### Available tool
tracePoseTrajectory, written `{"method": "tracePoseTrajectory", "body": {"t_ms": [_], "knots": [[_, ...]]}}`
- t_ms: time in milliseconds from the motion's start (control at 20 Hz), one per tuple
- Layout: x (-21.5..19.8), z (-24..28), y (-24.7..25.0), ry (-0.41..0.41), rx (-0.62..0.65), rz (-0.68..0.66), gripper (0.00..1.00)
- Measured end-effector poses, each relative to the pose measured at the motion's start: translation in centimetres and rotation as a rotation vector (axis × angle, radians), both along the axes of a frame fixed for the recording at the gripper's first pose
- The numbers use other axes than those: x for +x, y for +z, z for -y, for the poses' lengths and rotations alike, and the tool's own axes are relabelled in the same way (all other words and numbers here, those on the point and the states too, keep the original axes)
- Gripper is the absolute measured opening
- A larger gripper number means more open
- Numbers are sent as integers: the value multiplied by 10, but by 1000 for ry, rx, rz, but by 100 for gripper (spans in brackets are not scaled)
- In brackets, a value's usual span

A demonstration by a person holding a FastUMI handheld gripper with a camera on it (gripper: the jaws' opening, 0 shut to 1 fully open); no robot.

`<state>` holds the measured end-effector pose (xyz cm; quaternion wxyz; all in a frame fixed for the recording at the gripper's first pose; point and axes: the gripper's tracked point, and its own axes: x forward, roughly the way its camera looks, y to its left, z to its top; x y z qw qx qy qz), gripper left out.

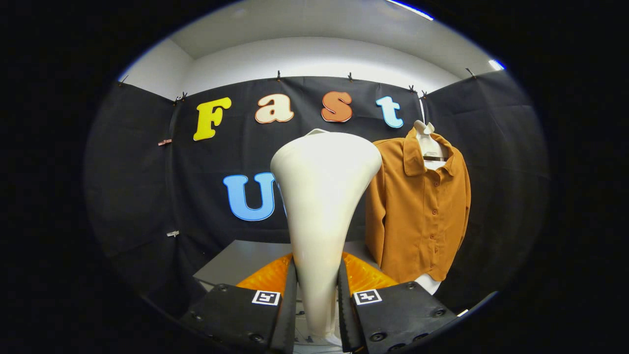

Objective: Iron the clothes twice with a garment steamer, once on the left side and once on the right side.

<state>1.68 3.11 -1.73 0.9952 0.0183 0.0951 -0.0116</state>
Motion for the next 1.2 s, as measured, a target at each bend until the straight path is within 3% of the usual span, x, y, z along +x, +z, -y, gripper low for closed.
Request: {"method": "tracePoseTrajectory", "body": {"t_ms": [1200], "knots": [[-2,6,40,-12,-22,96,39]]}}
